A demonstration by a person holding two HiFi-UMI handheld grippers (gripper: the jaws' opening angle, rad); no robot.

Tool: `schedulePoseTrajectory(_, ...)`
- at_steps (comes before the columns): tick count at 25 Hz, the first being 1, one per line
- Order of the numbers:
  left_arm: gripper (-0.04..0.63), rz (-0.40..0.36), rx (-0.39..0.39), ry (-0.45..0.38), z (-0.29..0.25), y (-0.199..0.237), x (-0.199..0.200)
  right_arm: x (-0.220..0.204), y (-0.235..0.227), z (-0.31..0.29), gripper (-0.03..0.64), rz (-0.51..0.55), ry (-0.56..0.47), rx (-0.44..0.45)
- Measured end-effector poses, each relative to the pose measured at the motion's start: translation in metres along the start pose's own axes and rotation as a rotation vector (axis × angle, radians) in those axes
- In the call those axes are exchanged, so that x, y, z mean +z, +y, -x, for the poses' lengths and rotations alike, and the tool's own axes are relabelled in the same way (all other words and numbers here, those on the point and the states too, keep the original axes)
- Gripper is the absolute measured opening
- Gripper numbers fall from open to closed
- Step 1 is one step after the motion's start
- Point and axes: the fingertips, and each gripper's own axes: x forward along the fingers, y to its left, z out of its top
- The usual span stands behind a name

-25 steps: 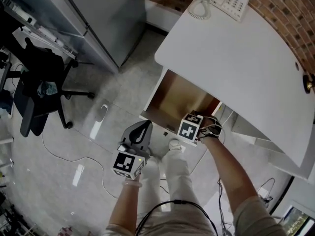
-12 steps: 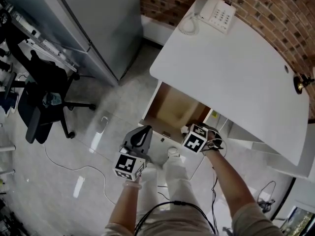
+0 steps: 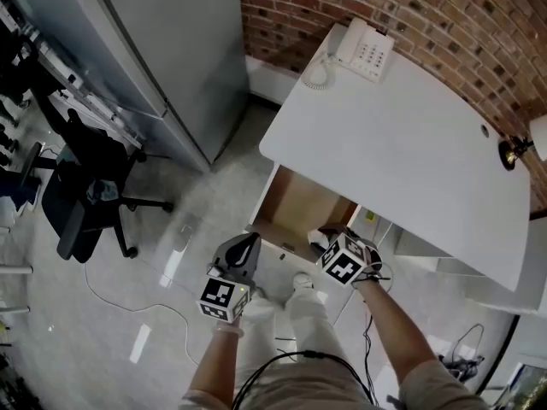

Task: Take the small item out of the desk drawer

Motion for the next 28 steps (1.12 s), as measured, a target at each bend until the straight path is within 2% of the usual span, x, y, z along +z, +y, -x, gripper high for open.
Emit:
schedulePoseTrajectory(13, 0.008, -0.050, 0.001, -0.005, 0.017, -0.003, 0.037, 0.034, -0.005, 0.063, 0.158, -0.095, -0.201, -0.068)
schedulePoseTrajectory(22, 0.008, -0.081, -0.007, -0.038, 0.019, -0.005, 0.074, 0.057, -0.021, 0.105, 0.157, -0.147, -0.314, -0.117)
schedulePoseTrajectory(28, 0.008, -0.074, -0.008, -0.066, 0.021, -0.013, 0.093, 0.067, -0.029, 0.135, 0.156, -0.201, -0.394, -0.147)
